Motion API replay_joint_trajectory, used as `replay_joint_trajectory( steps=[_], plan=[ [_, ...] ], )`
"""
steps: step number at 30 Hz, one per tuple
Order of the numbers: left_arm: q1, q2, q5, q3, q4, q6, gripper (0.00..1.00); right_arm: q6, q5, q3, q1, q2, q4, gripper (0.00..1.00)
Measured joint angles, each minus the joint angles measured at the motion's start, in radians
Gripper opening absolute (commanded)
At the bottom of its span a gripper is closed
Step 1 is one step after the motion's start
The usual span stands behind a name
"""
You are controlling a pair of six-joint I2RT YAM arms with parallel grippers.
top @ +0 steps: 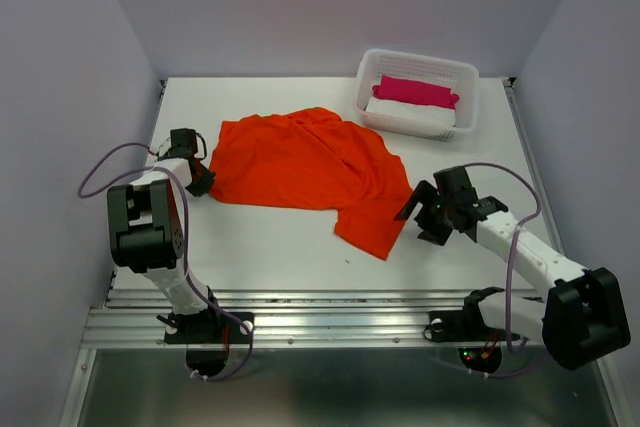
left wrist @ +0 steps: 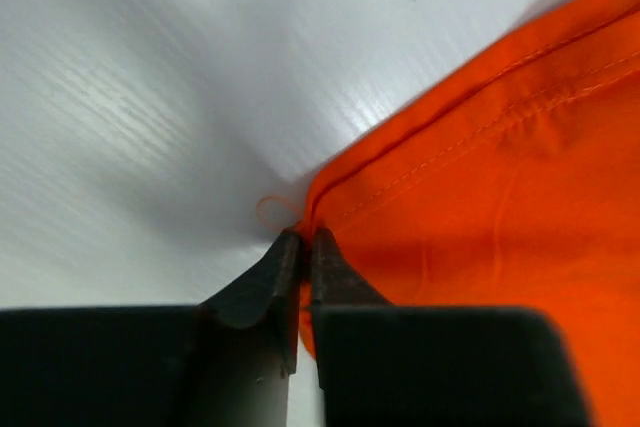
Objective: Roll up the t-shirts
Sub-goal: Flatten out the T-shirt at the center of the board.
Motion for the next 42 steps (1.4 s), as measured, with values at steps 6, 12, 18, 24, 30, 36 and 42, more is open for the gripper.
replay_joint_trajectory(
  steps=[6, 12, 18, 24, 30, 36, 42],
  plan=[
    [-0.003, 0.019, 0.026, 0.017, 0.018, -0.001, 0.0, 0.175, 0.001, -0.105, 0.042, -0.071, 0.058, 0.87],
    [-0.004, 0.001, 0.054, 0.017, -0.014, 0.014, 0.0, 0.33, 0.056, -0.137, 0.179, -0.083, 0.12, 0.84],
    [-0.004, -0.043, 0.085, 0.017, -0.038, 0.032, 0.0, 0.49, 0.142, -0.166, 0.338, -0.016, 0.176, 0.8],
    [-0.004, -0.056, 0.096, 0.019, -0.042, 0.047, 0.0, 0.626, 0.206, -0.201, 0.372, 0.011, 0.24, 0.75],
    [-0.004, -0.056, 0.105, 0.019, -0.046, 0.051, 0.0, 0.721, 0.265, -0.202, 0.394, 0.072, 0.339, 0.63],
    [-0.004, -0.056, 0.106, 0.019, -0.047, 0.054, 0.0, 0.759, 0.315, -0.2, 0.394, 0.125, 0.402, 0.4],
    [-0.004, -0.056, 0.106, 0.019, -0.047, 0.055, 0.0, 0.758, 0.368, -0.184, 0.394, 0.175, 0.404, 0.01]
  ],
)
